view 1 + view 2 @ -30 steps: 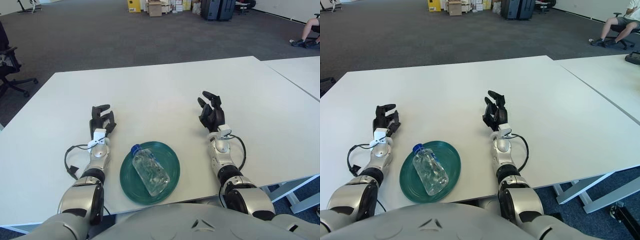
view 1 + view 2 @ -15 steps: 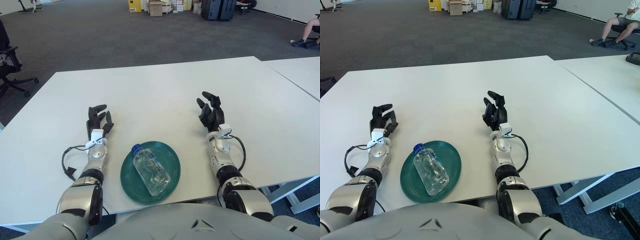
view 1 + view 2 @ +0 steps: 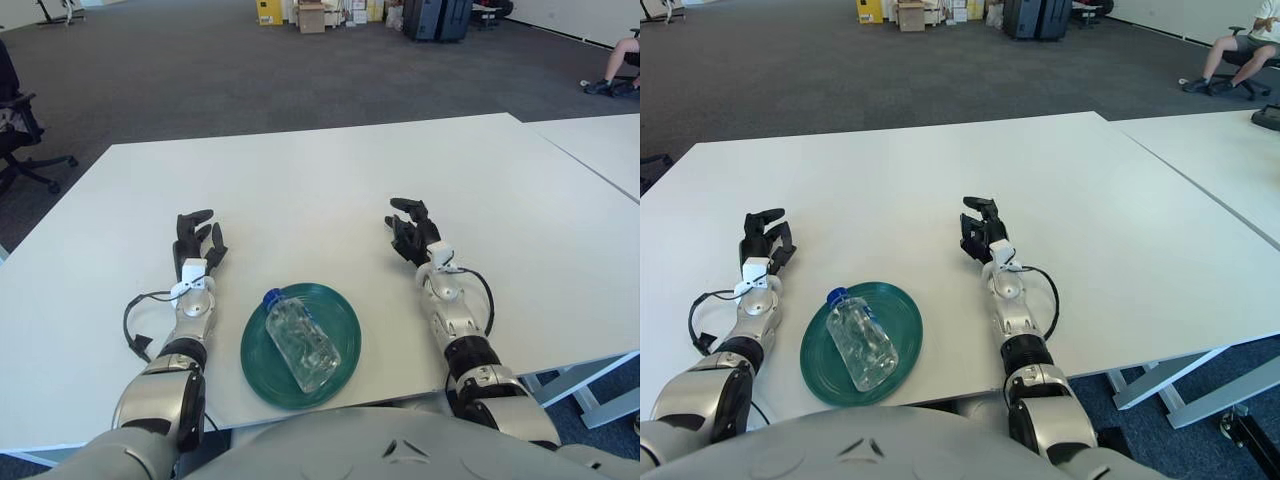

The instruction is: Put the bottle into the plate.

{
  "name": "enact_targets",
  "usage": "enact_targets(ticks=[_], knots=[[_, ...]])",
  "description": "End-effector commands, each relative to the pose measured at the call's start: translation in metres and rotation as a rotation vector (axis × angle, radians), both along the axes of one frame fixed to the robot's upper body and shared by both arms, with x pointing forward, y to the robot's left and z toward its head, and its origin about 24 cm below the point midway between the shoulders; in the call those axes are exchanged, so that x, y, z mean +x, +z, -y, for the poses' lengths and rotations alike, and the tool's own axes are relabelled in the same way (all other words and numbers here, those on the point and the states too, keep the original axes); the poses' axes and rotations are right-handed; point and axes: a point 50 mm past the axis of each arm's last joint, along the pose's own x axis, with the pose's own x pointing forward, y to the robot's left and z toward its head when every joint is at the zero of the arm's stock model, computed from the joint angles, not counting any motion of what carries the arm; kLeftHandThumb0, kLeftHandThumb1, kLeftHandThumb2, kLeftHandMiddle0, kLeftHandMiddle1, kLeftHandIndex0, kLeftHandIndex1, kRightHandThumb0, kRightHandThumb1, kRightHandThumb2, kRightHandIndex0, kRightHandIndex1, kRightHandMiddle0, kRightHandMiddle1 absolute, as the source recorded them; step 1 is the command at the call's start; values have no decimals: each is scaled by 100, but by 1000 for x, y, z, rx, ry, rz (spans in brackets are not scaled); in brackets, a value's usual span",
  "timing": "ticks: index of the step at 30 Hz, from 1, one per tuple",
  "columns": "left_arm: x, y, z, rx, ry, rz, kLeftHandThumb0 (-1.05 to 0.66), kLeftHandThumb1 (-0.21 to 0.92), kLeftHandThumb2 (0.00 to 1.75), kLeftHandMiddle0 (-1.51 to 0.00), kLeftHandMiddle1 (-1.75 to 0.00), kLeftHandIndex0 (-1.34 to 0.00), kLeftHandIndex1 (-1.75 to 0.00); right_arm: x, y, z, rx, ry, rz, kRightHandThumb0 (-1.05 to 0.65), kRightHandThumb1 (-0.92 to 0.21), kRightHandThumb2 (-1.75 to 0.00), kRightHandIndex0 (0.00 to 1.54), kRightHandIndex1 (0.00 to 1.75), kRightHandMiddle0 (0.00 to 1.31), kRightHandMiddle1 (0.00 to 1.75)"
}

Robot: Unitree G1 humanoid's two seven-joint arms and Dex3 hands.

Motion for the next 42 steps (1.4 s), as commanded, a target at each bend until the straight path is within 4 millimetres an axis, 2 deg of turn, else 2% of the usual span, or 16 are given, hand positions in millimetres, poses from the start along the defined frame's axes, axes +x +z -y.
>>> enact_targets(ticks=[1,8,18,29,42], knots=[[-19,-19,9,-18,0,-81,-59,92,70,-45,-53,-29,-116,2,4,0,-91,67,-49,-61,-92,-67,36,73,0,109],[-18,-18,12,-27,1,-66,-58,92,69,-46,-54,-31,-117,2,8,-3,-254,144,-219,-73,-92,-72,33,73,0,102],[-17,-17,13,-29,-2,-56,-57,92,68,-45,-54,-31,-116,0,11,-6,-290,169,-365,-78,-92,-74,31,66,0,93],[-15,-15,15,-39,-8,-45,-57,92,68,-45,-55,-29,-115,0,14,-7,-294,105,-359,-77,-92,-72,34,61,0,90],[-14,-14,16,-37,-18,-34,-59,92,68,-46,-56,-28,-115,-1,15,-11,-263,77,-300,-75,-92,-69,41,66,0,98]])
